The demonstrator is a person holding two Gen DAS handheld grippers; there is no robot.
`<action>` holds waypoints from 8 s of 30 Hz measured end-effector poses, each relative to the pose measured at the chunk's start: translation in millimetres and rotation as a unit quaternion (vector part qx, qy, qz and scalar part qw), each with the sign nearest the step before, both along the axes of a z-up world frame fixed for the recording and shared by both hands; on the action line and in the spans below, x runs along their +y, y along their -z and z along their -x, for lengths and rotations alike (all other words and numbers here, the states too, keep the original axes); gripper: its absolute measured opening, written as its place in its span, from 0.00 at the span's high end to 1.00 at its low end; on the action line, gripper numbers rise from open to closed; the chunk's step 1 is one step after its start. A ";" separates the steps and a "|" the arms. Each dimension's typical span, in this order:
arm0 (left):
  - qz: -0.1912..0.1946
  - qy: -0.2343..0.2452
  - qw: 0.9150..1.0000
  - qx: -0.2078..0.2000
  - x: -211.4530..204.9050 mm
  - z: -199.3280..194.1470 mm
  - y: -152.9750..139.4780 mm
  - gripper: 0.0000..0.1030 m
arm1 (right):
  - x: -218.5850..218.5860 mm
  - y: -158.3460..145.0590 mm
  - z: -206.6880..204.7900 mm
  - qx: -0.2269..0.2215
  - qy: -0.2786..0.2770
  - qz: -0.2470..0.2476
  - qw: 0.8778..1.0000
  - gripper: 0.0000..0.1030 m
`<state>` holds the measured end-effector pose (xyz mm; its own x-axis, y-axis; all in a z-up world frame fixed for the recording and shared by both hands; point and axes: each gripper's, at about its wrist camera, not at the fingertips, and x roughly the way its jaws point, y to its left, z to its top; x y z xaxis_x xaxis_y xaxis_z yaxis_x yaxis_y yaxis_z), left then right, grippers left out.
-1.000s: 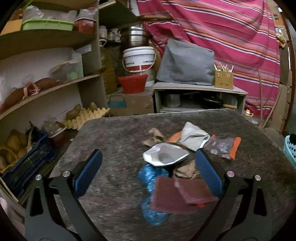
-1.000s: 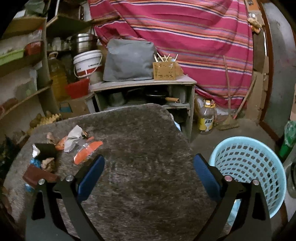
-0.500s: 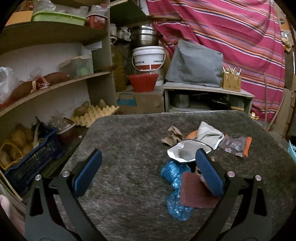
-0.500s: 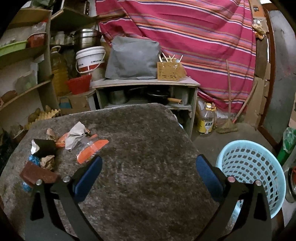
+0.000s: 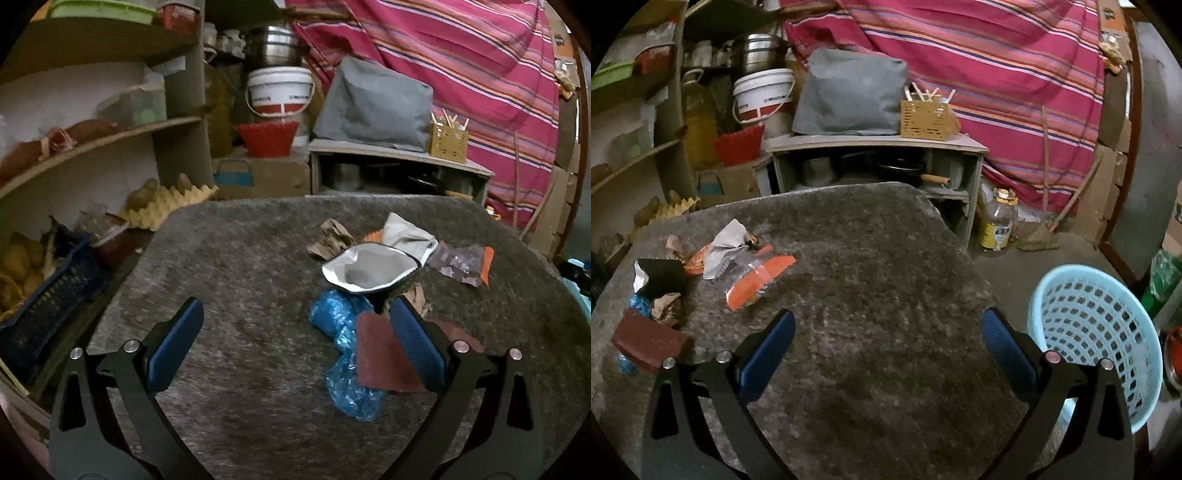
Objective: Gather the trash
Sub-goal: 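Grasp the clear bag with orange strip with the right tool while the left grasps the silver foil, then carry both items to the blue basket and open both tools over it, then move both tools back to the table toward the remaining trash, then grasp the white cloth with the right tool while the left tool grasps the crumpled brown paper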
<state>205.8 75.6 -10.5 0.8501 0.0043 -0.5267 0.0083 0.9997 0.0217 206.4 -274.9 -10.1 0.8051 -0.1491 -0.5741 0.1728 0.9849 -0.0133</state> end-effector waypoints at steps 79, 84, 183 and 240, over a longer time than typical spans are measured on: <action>-0.008 0.115 0.992 -0.058 -201.9 -16.9 -41.6 0.13 | -130.6 -26.2 23.7 -0.003 0.044 -0.020 0.999 0.50; -0.010 0.157 0.986 -0.062 -274.0 -0.1 -37.8 0.13 | -192.5 -15.6 56.9 -0.004 0.102 -0.033 0.994 0.50; -0.062 -0.049 0.997 0.010 -6.0 -41.4 -3.0 0.05 | -110.2 3.2 12.4 0.006 0.107 -0.044 0.993 0.04; 0.005 0.001 0.997 0.080 35.2 -150.2 -0.7 0.79 | 148.3 28.6 -159.0 0.076 -0.158 -0.017 0.984 0.66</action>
